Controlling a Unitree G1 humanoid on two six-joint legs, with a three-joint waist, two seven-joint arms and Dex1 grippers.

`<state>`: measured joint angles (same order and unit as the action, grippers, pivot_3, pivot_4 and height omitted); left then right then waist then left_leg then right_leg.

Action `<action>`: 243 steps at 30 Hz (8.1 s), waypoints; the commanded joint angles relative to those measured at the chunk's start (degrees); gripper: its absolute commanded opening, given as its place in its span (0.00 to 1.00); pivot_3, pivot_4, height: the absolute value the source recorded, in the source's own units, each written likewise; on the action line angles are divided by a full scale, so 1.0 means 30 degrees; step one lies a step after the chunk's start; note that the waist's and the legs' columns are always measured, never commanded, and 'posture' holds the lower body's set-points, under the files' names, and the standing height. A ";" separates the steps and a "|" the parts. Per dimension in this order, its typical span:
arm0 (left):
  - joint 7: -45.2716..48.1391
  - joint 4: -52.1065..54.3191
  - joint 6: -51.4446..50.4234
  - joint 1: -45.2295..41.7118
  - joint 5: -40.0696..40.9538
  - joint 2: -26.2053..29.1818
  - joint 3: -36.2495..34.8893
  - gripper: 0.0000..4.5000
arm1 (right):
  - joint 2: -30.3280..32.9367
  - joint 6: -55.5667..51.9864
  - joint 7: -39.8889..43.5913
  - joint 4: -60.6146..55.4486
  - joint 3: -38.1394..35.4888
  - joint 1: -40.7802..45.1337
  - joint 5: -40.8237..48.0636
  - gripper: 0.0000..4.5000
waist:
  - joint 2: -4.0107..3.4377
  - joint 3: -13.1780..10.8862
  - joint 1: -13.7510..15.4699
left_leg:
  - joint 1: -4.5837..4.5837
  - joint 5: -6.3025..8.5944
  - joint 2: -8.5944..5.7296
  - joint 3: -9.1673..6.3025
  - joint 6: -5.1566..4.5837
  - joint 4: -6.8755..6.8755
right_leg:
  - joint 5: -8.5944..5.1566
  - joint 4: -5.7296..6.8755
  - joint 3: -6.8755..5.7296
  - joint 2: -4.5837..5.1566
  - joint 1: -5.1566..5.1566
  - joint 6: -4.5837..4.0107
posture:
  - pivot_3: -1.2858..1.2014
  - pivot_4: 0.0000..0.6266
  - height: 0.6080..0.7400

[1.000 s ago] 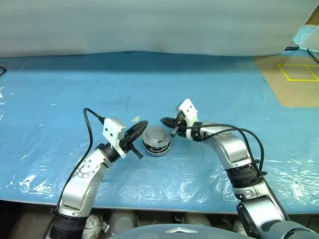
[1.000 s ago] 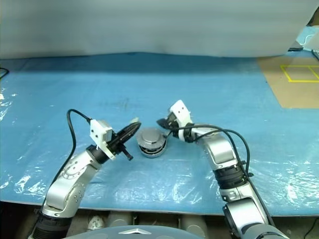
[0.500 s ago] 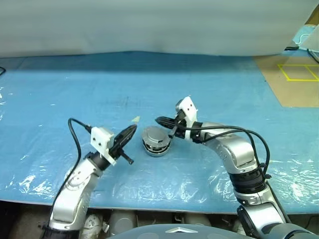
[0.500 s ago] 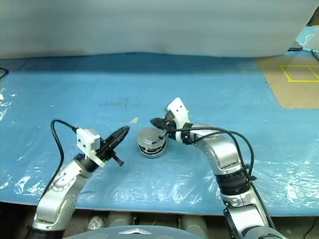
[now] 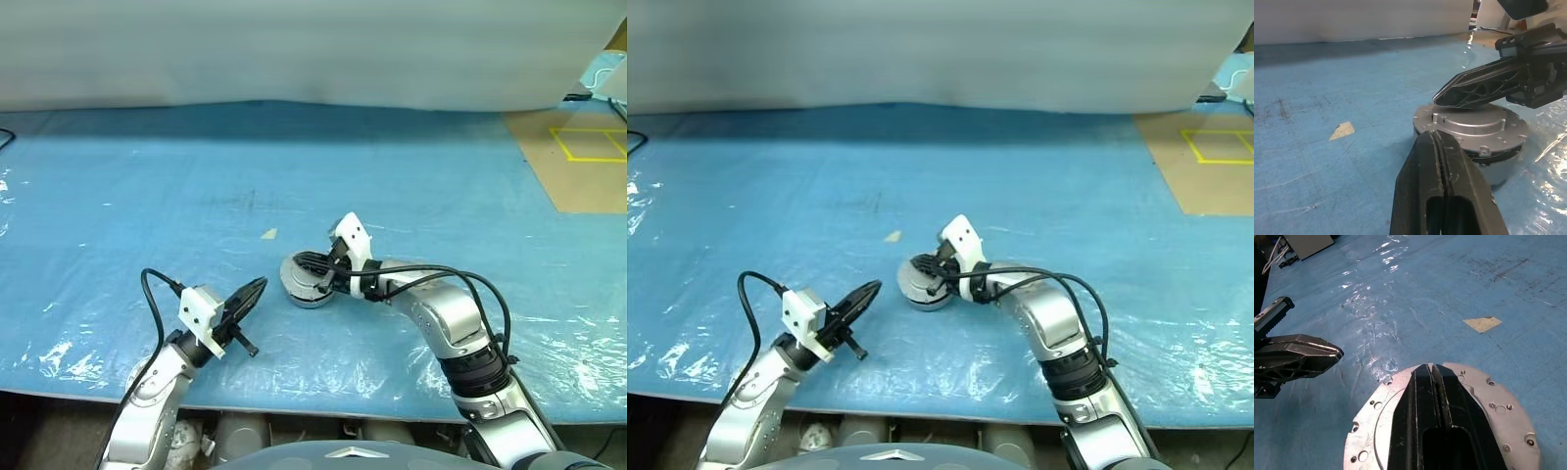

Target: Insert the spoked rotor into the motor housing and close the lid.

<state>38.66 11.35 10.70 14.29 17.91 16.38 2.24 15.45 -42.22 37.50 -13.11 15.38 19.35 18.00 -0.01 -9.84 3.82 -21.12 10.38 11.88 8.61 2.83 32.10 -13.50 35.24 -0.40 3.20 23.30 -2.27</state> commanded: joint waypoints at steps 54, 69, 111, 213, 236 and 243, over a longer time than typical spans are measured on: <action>0.0459 0.0331 -0.0740 -0.0869 0.0624 0.0972 -0.0629 0.00 | 0.2639 0.1708 -0.0023 -0.0887 0.2059 0.0745 -0.1887 0.97 | 0.0009 0.0009 0.0029 | 0.0022 -0.0001 -0.0004 0.0001 0.0000 0.0026 | 0.0006 0.0034 0.0010 -0.0003 -0.0017 0.0006 | 0.52 0.24 1.00; 0.1303 -0.1715 0.0701 -0.0938 0.0598 0.0918 -0.0806 0.00 | 0.2807 0.3208 0.0355 0.0103 0.1944 0.0380 -0.2718 0.66 | 0.0011 0.0010 0.0029 | 0.0032 0.0000 -0.0003 0.0001 -0.0002 0.0053 | 0.0006 0.0069 0.0015 -0.0001 -0.0022 0.0005 | 0.52 0.24 1.00; 0.2916 -0.5932 0.3629 -0.1487 0.0530 0.0688 -0.0918 0.00 | 0.3329 0.4711 0.2216 0.3815 0.2091 0.1117 -0.3671 0.66 | 0.0093 0.0070 0.0053 | 0.0291 0.0050 -0.0002 0.0008 -0.0088 0.0038 | -0.0068 0.0087 0.0105 0.0028 -0.0228 0.0139 | 0.52 0.24 1.00; 0.0663 -0.1436 -2.0067 -1.0779 0.3988 0.1727 0.2145 0.00 | -0.2031 -1.1637 -1.0821 0.2392 -1.2654 -0.4672 1.9913 0.91 | -0.0060 0.0129 0.0578 | 0.0027 -0.0008 -0.0129 -0.0020 0.0010 -0.0277 | -0.0023 -0.0205 0.0006 0.0065 -0.0077 0.0178 | 0.52 0.24 1.00; 0.0707 -0.1153 -2.0061 -1.0333 0.3770 0.1838 0.2394 0.00 | -0.2104 -0.9869 -1.0478 0.2635 -1.0874 -0.4474 1.9860 0.52 | -0.0109 0.0188 0.0554 | 0.0052 -0.0008 -0.0127 -0.0021 0.0010 -0.0269 | -0.0051 -0.0191 -0.0001 0.0066 -0.0102 0.0177 | 0.52 0.24 1.00; 0.0719 -0.1120 -2.0047 -1.0287 0.3727 0.1806 0.2443 0.00 | -0.2109 -0.9308 -1.0714 0.2952 -1.0756 -0.4448 1.9832 0.74 | -0.0111 0.0198 0.0576 | 0.0043 -0.0008 -0.0149 -0.0024 0.0010 -0.0273 | -0.0048 -0.0196 -0.0003 0.0092 -0.0105 0.0188 | 0.52 0.24 1.00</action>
<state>40.76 8.16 -48.42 -17.93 30.03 21.89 6.83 9.07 -70.82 5.36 -4.02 -16.77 6.00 76.75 -0.34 -9.24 5.55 -20.99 10.36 11.43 8.54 2.86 31.28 -13.65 34.65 -0.41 3.47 22.98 -1.72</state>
